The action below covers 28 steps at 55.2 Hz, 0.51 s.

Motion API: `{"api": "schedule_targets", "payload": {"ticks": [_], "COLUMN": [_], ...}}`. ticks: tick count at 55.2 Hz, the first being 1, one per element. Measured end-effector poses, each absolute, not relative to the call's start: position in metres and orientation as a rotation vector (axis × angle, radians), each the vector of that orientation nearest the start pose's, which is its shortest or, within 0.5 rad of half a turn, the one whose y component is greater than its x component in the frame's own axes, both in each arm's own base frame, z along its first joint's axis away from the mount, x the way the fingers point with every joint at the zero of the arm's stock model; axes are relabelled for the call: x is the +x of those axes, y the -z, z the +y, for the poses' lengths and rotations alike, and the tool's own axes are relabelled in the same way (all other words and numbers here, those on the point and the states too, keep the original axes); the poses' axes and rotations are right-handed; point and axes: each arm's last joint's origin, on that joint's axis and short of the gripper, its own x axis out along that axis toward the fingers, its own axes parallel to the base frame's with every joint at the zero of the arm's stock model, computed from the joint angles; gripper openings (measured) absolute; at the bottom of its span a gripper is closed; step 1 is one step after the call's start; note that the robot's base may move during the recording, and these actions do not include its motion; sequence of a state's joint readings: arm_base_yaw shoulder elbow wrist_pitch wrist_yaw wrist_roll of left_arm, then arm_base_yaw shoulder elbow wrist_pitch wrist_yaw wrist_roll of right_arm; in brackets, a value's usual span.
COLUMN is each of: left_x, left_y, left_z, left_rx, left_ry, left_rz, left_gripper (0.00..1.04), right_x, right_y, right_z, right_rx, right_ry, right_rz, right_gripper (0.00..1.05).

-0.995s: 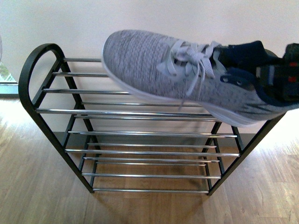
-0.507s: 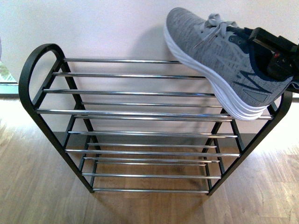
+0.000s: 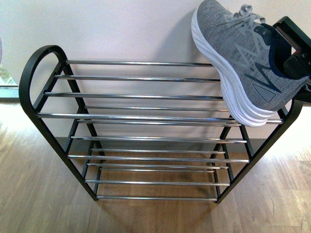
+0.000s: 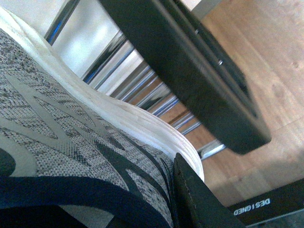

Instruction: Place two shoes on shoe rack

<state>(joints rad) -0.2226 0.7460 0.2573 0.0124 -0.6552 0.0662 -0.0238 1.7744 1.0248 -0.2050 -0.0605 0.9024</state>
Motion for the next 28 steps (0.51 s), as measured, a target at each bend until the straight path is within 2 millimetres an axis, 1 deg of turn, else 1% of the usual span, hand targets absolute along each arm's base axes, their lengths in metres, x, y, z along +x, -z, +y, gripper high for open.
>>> {"api": "schedule_targets", "payload": {"ticks": [10, 18, 24, 28], "left_x": [0.151, 0.151, 0.151, 0.151], "left_y": [-0.179, -0.179, -0.179, -0.179], "left_z": [-0.016, -0.016, -0.016, -0.016], "left_rx": [0.268, 0.268, 0.268, 0.268], "left_ry": [-0.411, -0.411, -0.411, -0.411], "left_rz": [0.449, 0.449, 0.449, 0.449], "left_gripper": [0.02, 0.02, 0.02, 0.02], "right_x": [0.346, 0.351, 0.355, 0.358], "right_y": [-0.175, -0.184, -0.182, -0.176], "right_z": [0.006, 0.012, 0.011, 0.006], "right_rx": [0.935, 0.959, 0.947, 0.951], "right_ry": [0.321, 0.293, 0.328, 0.367], "right_rz": [0.9, 0.885, 0.881, 0.898], "right_gripper": [0.06, 0.06, 0.06, 0.06]}}
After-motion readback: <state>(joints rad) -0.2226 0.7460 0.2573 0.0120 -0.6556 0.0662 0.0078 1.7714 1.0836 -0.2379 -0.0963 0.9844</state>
